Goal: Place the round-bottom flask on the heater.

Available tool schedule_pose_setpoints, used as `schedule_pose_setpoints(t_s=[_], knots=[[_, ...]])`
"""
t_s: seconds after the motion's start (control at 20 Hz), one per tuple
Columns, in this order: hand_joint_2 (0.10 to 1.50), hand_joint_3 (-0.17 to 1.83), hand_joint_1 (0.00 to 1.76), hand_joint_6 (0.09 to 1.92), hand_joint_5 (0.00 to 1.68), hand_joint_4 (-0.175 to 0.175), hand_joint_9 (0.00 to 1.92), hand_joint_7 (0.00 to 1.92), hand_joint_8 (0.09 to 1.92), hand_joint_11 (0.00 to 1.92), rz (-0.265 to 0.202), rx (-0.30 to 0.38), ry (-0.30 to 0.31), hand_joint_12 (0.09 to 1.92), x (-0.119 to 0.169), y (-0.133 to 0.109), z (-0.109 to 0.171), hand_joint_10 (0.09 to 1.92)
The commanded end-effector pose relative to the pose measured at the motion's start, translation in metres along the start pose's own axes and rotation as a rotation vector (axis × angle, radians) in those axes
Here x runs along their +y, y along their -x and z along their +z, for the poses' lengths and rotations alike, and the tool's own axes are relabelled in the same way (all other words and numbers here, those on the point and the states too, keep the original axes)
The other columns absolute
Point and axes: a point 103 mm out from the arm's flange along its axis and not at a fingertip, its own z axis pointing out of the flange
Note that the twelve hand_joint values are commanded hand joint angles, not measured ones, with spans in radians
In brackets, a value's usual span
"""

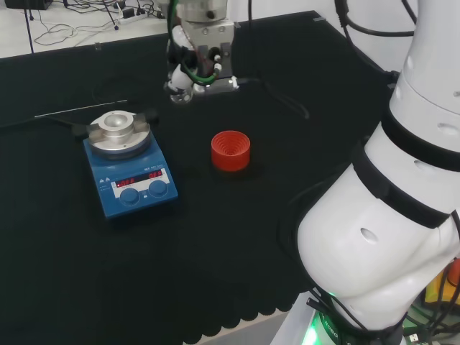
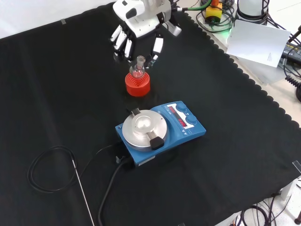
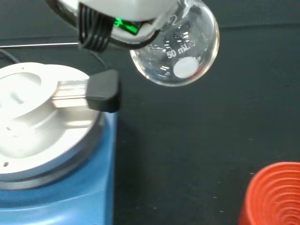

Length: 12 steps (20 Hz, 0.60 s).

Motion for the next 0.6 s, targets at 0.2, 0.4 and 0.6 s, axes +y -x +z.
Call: schedule_pose_setpoints(t_s=[0.2,0.4,0.6], knots=[[0.70,0.66,1.10,0.86,1.17,0.147,0.80,0.58,0.69,0.54,-0.070,-0.014,-0.060,1.27,0.019,-0.048,0.013,0.56],[0.70,0.66,1.10,0.86,1.17,0.146,0.80,0.58,0.70,0.54,-0.092,-0.008,-0.074,1.27,0.028,-0.062,0.017,0.56],[0.70,0.67,1.11,0.86,1.17,0.145,0.80,0.58,0.70,0.54,-0.105,-0.001,-0.078,1.27,0.037,-0.074,0.019,0.56]])
